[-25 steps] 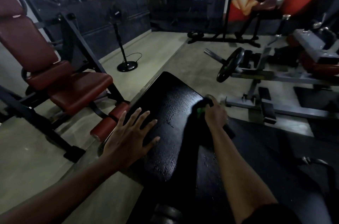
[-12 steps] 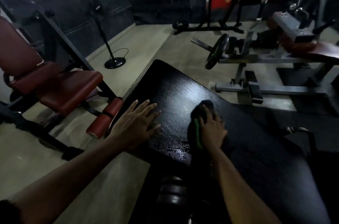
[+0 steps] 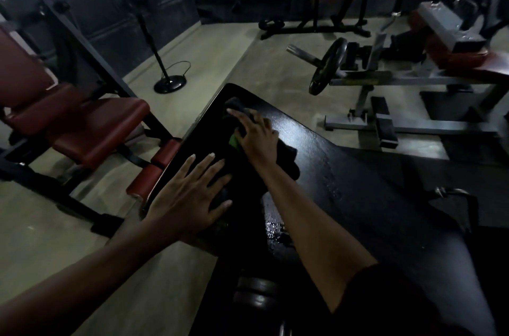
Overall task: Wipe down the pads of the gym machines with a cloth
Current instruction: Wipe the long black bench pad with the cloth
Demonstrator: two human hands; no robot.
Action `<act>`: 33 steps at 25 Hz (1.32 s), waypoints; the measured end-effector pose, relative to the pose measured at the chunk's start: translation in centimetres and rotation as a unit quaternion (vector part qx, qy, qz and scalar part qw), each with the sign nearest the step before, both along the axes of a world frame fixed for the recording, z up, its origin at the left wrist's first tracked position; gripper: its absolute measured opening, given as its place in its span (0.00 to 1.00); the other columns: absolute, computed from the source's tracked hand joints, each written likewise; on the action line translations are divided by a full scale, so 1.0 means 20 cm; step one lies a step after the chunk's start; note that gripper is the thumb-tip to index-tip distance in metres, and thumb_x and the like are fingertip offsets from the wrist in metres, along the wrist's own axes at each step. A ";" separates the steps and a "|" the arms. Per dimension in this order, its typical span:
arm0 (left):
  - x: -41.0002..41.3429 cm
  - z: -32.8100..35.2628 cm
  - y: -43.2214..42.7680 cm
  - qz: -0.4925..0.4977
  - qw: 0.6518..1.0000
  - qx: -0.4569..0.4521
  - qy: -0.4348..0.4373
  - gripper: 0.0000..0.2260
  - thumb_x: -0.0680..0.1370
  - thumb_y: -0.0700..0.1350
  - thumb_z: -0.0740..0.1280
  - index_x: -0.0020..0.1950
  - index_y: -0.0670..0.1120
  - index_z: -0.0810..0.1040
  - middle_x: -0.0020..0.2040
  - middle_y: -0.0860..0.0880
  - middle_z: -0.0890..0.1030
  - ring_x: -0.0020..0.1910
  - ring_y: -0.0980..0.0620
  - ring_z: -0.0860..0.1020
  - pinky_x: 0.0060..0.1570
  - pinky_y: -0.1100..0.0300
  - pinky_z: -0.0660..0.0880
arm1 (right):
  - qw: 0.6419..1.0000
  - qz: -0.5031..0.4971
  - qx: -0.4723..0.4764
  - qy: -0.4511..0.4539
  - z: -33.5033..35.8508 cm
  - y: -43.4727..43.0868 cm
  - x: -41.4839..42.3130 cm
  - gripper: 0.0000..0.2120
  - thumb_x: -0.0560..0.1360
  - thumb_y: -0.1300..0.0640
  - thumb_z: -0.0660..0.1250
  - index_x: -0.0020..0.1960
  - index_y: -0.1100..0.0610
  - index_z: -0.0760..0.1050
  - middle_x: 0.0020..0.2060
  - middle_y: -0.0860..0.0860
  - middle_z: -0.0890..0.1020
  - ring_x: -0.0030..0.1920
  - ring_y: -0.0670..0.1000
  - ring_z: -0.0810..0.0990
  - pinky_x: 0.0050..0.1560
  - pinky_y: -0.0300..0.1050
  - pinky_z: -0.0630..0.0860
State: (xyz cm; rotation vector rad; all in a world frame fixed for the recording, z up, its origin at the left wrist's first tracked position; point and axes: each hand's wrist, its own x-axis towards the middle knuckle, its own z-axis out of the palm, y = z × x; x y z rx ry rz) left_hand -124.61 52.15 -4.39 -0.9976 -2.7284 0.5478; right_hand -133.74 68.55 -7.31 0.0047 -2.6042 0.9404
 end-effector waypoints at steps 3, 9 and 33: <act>0.00 -0.02 0.00 -0.002 1.000 0.016 0.001 0.29 0.78 0.62 0.44 0.69 0.49 0.70 0.70 0.45 0.71 0.70 0.44 0.69 0.67 0.47 0.57 | 0.993 -0.095 -0.023 -0.063 -0.18 0.30 -0.13 0.21 0.77 0.49 0.60 0.69 0.38 0.64 0.69 0.49 0.67 0.66 0.57 0.65 0.62 0.59 0.64; 0.01 -0.01 0.01 -0.012 0.999 0.031 0.010 0.27 0.76 0.61 0.51 0.68 0.49 0.72 0.69 0.46 0.72 0.70 0.44 0.69 0.68 0.47 0.57 | 0.961 -0.215 -0.081 -0.150 -0.37 0.64 -0.16 0.20 0.78 0.49 0.59 0.69 0.40 0.65 0.69 0.53 0.67 0.66 0.61 0.65 0.63 0.61 0.62; 0.05 -0.03 0.00 -0.098 0.992 -0.049 -0.056 0.36 0.77 0.66 0.38 0.56 0.50 0.80 0.56 0.45 0.82 0.56 0.42 0.80 0.54 0.40 0.74 | 0.927 -0.344 -0.065 -0.137 -0.49 0.09 1.12 0.21 0.75 0.45 0.62 0.67 0.36 0.65 0.70 0.47 0.66 0.66 0.55 0.66 0.61 0.52 0.66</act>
